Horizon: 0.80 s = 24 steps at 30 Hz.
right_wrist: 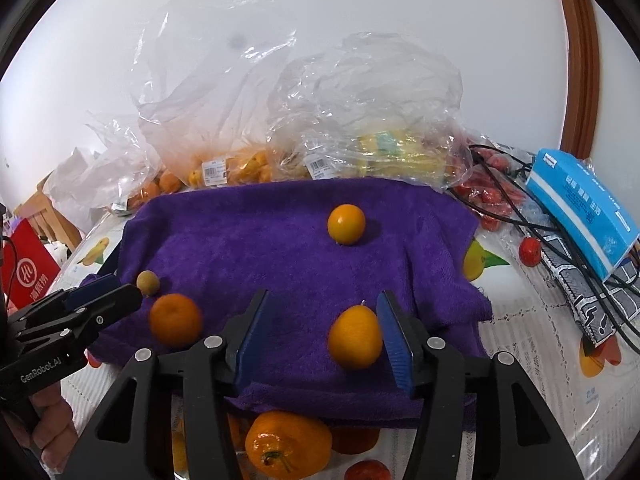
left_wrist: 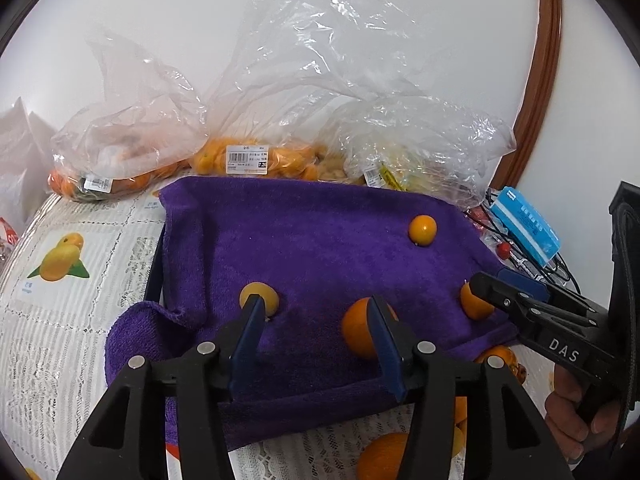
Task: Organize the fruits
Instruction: 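Lower both oranges onto the purple towel and open both tools, then withdraw both open tools from the towel toward the fruit on the table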
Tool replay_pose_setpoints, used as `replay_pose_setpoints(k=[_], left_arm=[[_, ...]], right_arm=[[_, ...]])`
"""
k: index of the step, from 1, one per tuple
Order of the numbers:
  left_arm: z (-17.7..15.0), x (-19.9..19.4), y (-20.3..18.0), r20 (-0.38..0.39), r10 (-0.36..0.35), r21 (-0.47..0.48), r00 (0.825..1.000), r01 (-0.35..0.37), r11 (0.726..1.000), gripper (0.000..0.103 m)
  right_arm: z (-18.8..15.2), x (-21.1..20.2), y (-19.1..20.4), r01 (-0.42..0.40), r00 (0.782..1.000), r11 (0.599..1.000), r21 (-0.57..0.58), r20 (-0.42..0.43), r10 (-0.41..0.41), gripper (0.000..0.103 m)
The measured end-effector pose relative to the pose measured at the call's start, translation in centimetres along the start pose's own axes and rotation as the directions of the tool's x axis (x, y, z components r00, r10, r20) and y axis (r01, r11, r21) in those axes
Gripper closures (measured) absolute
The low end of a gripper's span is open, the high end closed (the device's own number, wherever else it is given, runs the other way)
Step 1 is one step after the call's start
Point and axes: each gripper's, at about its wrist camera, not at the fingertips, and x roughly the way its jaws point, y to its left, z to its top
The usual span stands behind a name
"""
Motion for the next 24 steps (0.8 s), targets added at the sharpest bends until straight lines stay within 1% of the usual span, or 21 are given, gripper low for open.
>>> replay_pose_setpoints(k=[7, 11, 13, 16, 19, 24], left_arm=[[0.2, -0.6, 0.4, 0.017, 0.002, -0.028, 1.0, -0.001, 1.0, 0.052], [0.2, -0.9, 0.6, 0.021, -0.006, -0.043, 1.0, 0.007, 0.999, 0.052], [0.4, -1.2, 0.6, 0.028, -0.011, -0.047, 1.0, 0.013, 0.999, 0.052], [0.5, -1.8, 0.7, 0.045, -0.02, -0.057, 0.999, 0.022, 0.998, 0.052], [0.6, -2.0, 0.7, 0.052, -0.022, -0.059, 0.998, 0.025, 0.998, 0.052], [0.6, -2.3, 0.7, 0.058, -0.025, -0.068, 0.998, 0.029, 0.997, 0.052]], right_arm=[[-0.6, -1.7, 0.0, -0.013, 1.0, 1.0, 0.026, 0.012, 0.012, 0.049], [-1.5, -3.7, 0.1, 0.003, 1.0, 0.999, 0.034, 0.031, -0.004, 0.049], [-1.9, -4.8, 0.0, -0.003, 0.999, 0.999, 0.047, 0.035, 0.002, 0.049], [-2.6, -5.9, -0.1, 0.002, 1.0, 0.998, 0.056, 0.023, -0.003, 0.049], [-3.9, -6.6, 0.1, 0.019, 1.0, 0.999, 0.041, -0.004, -0.019, 0.049], [-5.8, -6.5, 0.4, 0.039, 0.998, 0.999, 0.018, -0.053, -0.038, 0.049]])
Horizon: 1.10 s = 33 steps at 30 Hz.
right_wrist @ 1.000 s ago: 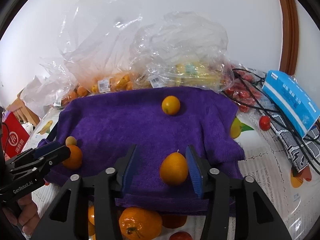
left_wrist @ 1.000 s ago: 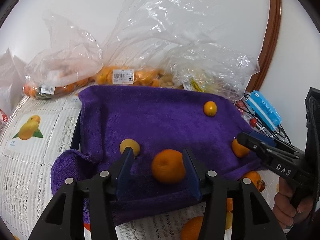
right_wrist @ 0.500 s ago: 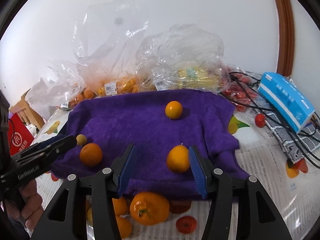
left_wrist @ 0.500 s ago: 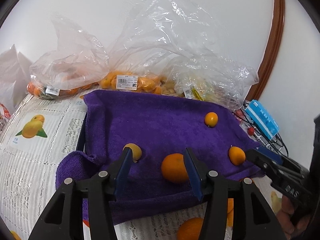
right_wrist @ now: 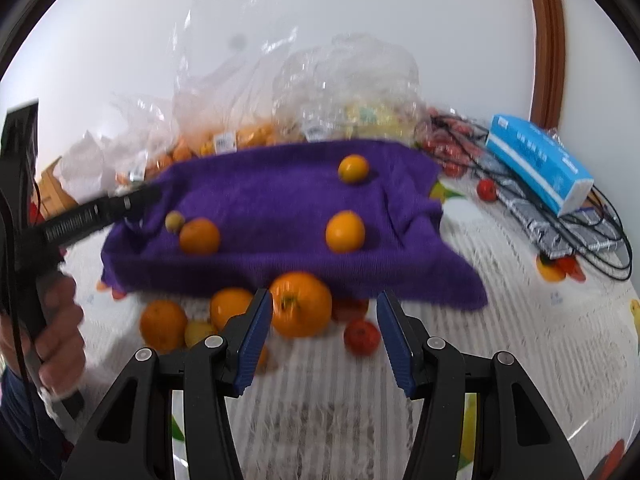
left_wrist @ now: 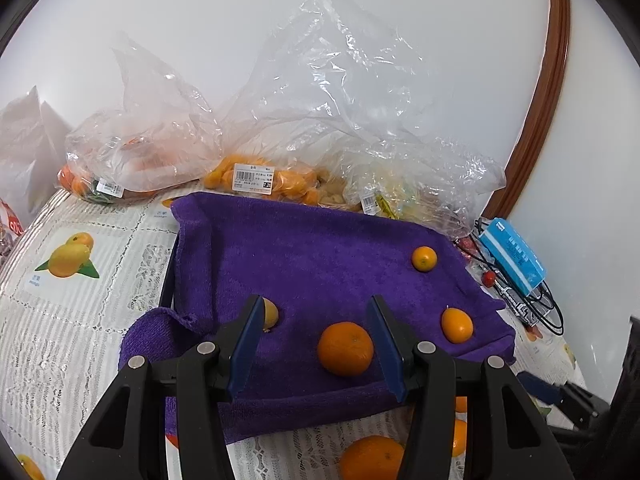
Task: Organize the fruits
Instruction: 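Withdraw both open tools from the towel toward the fruit on the table, then grasp the small red apple with the right tool while the left tool grasps a large orange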
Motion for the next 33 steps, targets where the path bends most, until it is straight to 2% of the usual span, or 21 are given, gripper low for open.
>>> replay_pose_setpoints(k=[5, 10, 15, 19, 26, 31, 33], left_arm=[[0.0, 0.2, 0.2, -0.004, 0.018, -0.001, 1.0, -0.018, 1.0, 0.052], [0.0, 0.3, 0.3, -0.003, 0.025, -0.004, 1.0, -0.025, 1.0, 0.052], [-0.1, 0.8, 0.5, -0.014, 0.031, -0.009, 0.999, -0.031, 0.999, 0.052], [-0.3, 1.5, 0.5, -0.033, 0.044, -0.002, 0.998, -0.044, 0.999, 0.052], [-0.5, 1.6, 0.3, -0.03, 0.059, 0.013, 0.998, -0.059, 0.998, 0.052], [-0.4, 1.5, 0.5, -0.03, 0.054, 0.005, 0.998, -0.054, 0.999, 0.052], [-0.4, 1.4, 0.6, -0.027, 0.056, 0.003, 0.998, -0.056, 0.998, 0.052]], right_arm=[[-0.9, 0.5, -0.6, 0.026, 0.999, 0.999, 0.019, -0.028, -0.026, 0.049], [-1.4, 1.6, -0.8, 0.073, 0.996, 0.997, -0.014, -0.052, -0.074, 0.053], [-1.8, 1.9, -1.2, 0.073, 0.997, 0.997, -0.035, -0.038, -0.075, 0.054], [-2.0, 2.5, -2.1, 0.05, 0.994, 0.998, -0.03, -0.091, -0.052, 0.063], [-1.5, 3.1, -2.9, 0.035, 0.994, 0.999, -0.003, -0.105, -0.035, 0.065], [-1.2, 3.6, -2.5, 0.047, 0.993, 0.998, -0.029, -0.111, -0.05, 0.065], [-1.2, 3.8, -2.3, 0.057, 0.992, 0.998, -0.039, -0.114, -0.061, 0.069]])
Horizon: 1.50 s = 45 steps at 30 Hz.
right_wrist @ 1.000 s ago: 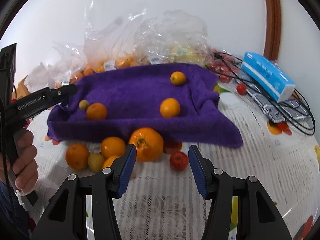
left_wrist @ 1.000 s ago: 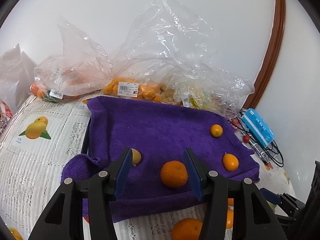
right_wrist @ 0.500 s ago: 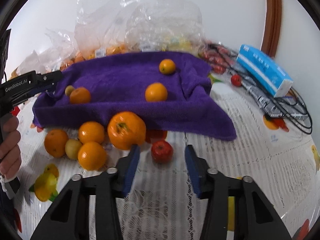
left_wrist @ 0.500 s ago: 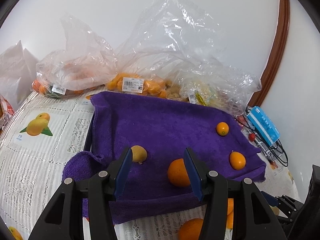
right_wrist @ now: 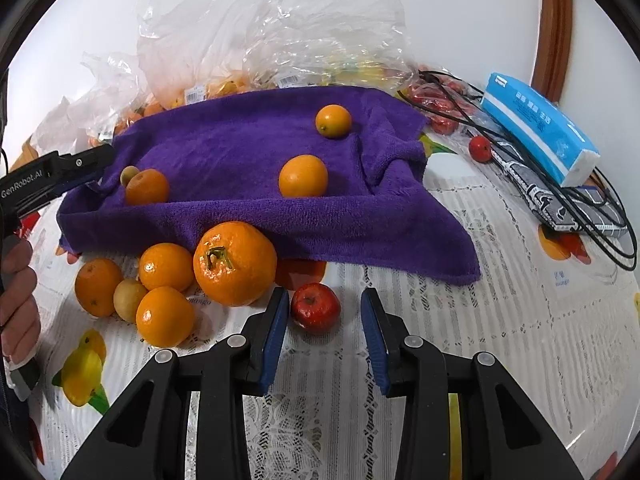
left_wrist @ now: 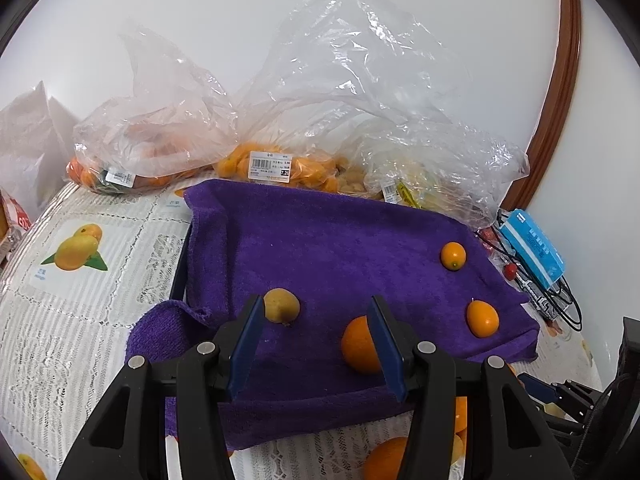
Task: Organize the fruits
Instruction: 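Grasp the small red apple with the right tool while the left tool grasps a large orange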
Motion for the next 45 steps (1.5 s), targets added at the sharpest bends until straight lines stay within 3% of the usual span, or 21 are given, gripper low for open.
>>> replay_pose_setpoints(k=[3, 13, 16, 20, 26, 30, 35, 38, 45], left_arm=[[0.0, -0.2, 0.2, 0.004, -0.003, -0.01, 1.0, 0.003, 1.0, 0.052], [-1.6, -2.3, 0.4, 0.004, -0.028, -0.018, 1.0, 0.028, 0.999, 0.052], [-2.9, -3.0, 0.1, -0.019, -0.053, -0.016, 0.998, 0.053, 0.998, 0.052], [-4.5, -4.0, -0.7, -0.044, -0.138, -0.008, 0.989, 0.138, 0.99, 0.052], [-6.3, -3.9, -2.8, -0.1, -0.142, 0.063, 0.985, 0.149, 0.987, 0.052], [-7.0, -3.1, -3.9, -0.142, -0.092, 0.11, 0.986, 0.108, 0.988, 0.052], [-7.2, -2.1, -3.7, -0.196, -0.077, 0.099, 0.978, 0.097, 0.99, 0.051], [-7.3, -1.8, -3.8, -0.204, -0.054, 0.111, 0.977, 0.078, 0.991, 0.062], [-7.6, -1.5, -4.8, -0.217, 0.01, 0.166, 0.976, 0.027, 0.986, 0.061]], right_arm=[[0.0, 0.0, -0.1, -0.001, 1.0, 1.0, -0.004, 0.001, 0.001, 0.078], [-0.8, -1.3, -1.4, -0.055, 0.998, 0.997, 0.053, 0.025, 0.054, 0.079], [-1.6, -2.0, -1.7, -0.055, 0.998, 0.997, 0.06, 0.023, 0.054, 0.079], [-2.6, -2.9, -1.8, -0.044, 0.999, 0.997, 0.06, 0.024, 0.043, 0.079], [-4.4, -4.5, -2.1, -0.039, 0.999, 0.997, 0.071, 0.027, 0.038, 0.079], [-5.5, -5.4, -2.4, -0.043, 0.999, 0.995, 0.091, 0.029, 0.04, 0.079], [-5.8, -5.9, -2.5, -0.042, 0.998, 0.993, 0.112, 0.04, 0.038, 0.079], [-5.8, -5.7, -2.4, -0.035, 0.999, 0.993, 0.112, 0.028, 0.032, 0.079], [-5.7, -5.5, -1.9, -0.014, 1.0, 0.996, 0.09, 0.016, 0.012, 0.079]])
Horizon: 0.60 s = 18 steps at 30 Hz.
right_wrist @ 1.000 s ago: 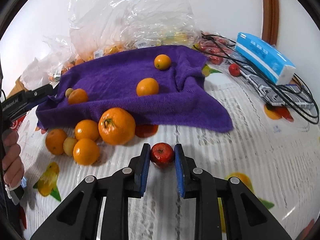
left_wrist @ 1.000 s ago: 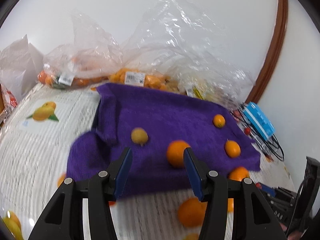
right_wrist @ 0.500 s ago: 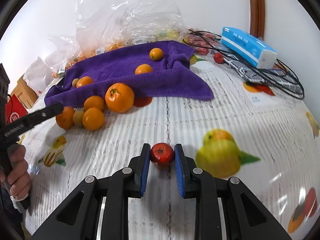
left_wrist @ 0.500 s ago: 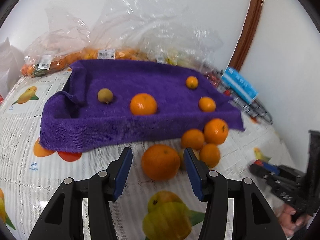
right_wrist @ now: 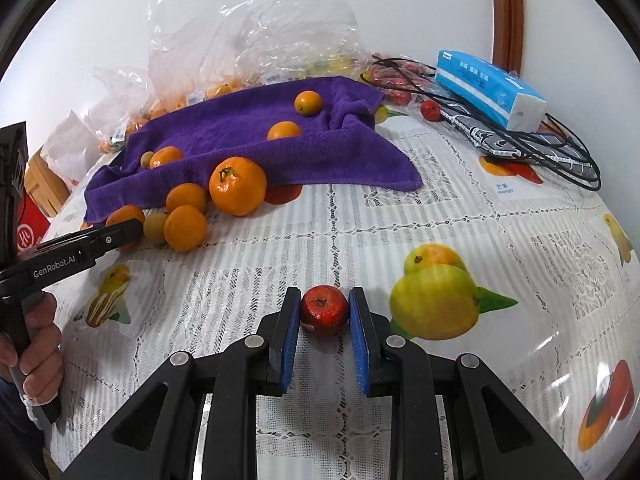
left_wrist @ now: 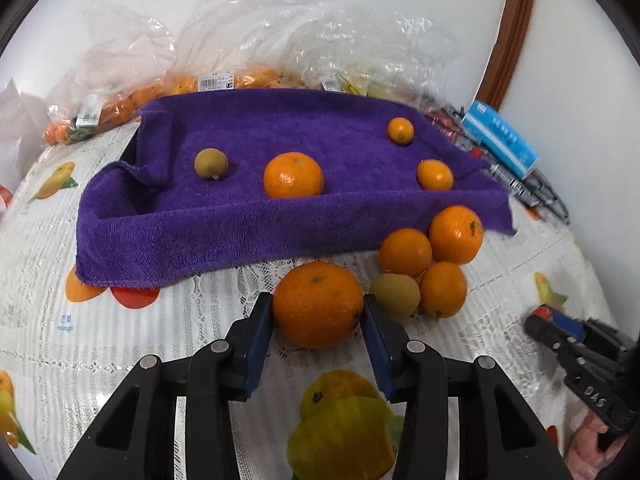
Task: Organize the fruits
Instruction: 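Grasp the small red apple with the right tool while the left tool grasps a large orange, then lift the red apple and orange and carry both over the purple towel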
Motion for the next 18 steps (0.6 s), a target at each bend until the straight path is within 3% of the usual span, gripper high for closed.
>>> replay_pose_setpoints(k=[7, 15, 18], left_arm=[[0.0, 0.3, -1.6, -0.014, 0.083, 0.078, 0.996, -0.081, 0.994, 0.061], [0.0, 0.1, -0.5, -0.007, 0.012, 0.027, 1.0, -0.012, 1.0, 0.061], [0.0, 0.1, -0.6, -0.009, 0.028, 0.04, 1.0, -0.028, 0.999, 0.061]], right_arm=[[0.0, 0.0, -0.2, -0.02, 1.0, 1.0, 0.015, 0.002, 0.02, 0.078], [-0.1, 0.0, -1.1, -0.067, 0.998, 0.996, 0.059, 0.008, 0.066, 0.078], [-0.1, 0.1, -0.3, -0.021, 1.0, 1.0, 0.022, 0.002, 0.021, 0.078]])
